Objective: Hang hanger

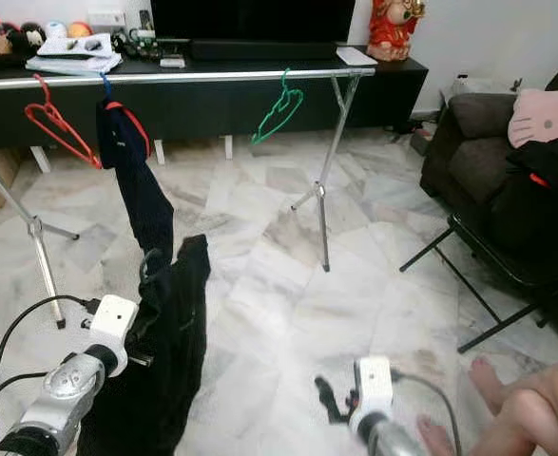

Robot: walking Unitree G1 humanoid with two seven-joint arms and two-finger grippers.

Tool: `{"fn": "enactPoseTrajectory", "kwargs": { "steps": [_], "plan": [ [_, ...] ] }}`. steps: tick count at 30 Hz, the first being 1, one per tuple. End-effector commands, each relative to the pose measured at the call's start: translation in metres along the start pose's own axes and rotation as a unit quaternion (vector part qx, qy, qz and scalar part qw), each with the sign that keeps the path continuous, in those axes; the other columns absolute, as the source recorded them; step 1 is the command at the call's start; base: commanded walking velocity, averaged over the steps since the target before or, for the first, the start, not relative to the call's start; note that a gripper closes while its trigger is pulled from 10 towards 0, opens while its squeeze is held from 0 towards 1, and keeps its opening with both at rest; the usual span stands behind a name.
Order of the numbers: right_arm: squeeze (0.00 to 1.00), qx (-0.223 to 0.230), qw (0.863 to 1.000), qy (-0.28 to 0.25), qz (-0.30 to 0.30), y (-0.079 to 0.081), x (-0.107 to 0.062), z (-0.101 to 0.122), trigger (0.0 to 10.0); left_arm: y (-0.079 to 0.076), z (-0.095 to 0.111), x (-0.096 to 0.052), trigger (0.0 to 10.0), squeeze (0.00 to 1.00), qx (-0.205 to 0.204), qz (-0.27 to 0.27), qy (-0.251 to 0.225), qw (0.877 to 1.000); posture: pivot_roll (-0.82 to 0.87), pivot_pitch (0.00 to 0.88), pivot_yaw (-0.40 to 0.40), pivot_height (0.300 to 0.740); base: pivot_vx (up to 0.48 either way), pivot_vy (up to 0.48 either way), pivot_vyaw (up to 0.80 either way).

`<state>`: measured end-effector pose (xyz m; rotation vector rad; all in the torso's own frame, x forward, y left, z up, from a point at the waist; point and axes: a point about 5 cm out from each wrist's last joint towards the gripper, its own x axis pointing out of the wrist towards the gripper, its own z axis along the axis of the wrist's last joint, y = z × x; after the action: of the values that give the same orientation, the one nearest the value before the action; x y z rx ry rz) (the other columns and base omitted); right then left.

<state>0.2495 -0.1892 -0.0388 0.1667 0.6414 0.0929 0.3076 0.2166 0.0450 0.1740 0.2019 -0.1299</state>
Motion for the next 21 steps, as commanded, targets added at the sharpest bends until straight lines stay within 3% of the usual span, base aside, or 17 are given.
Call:
{"fn": "enactPoseTrajectory", "kwargs": {
  "steps": [1,2,12,18,21],
  "plan": [
    [0.0,0.033,0.998,0.023,-0.041,-0.004,-0.003,-0.013,10.0,0.007,0.005,-0.002,10.0,0.0,-0.015,0.015,-0.023,1.0,-0.02,0.0,-0.019,0.74,0.0,0.0,0.0],
    [0.0,0.044,0.997,0.044,-0.055,-0.003,-0.006,-0.025,10.0,0.01,0.003,-0.006,10.0,0.0,-0.015,0.015,-0.023,1.0,-0.02,0.0,-0.015,0.74,0.0,0.0,0.0],
    [0.0,0.048,0.995,0.068,-0.06,0.008,-0.006,-0.035,10.0,0.025,-0.008,-0.022,10.0,0.0,0.01,0.031,-0.007,0.999,0.0,0.0,0.016,0.74,0.0,0.0,0.0],
    [0.0,0.045,0.994,0.078,-0.06,0.013,-0.005,-0.04,10.0,0.03,-0.021,-0.034,10.0,0.0,0.012,0.041,0.012,0.999,0.0,0.0,0.039,0.74,0.0,0.0,0.0],
    [0.0,0.056,0.992,0.092,-0.069,0.014,-0.008,-0.049,10.0,0.037,-0.026,-0.041,10.0,0.0,-0.005,0.073,0.021,0.997,0.03,0.0,0.02,0.74,0.0,0.0,0.0]
  ]
}}
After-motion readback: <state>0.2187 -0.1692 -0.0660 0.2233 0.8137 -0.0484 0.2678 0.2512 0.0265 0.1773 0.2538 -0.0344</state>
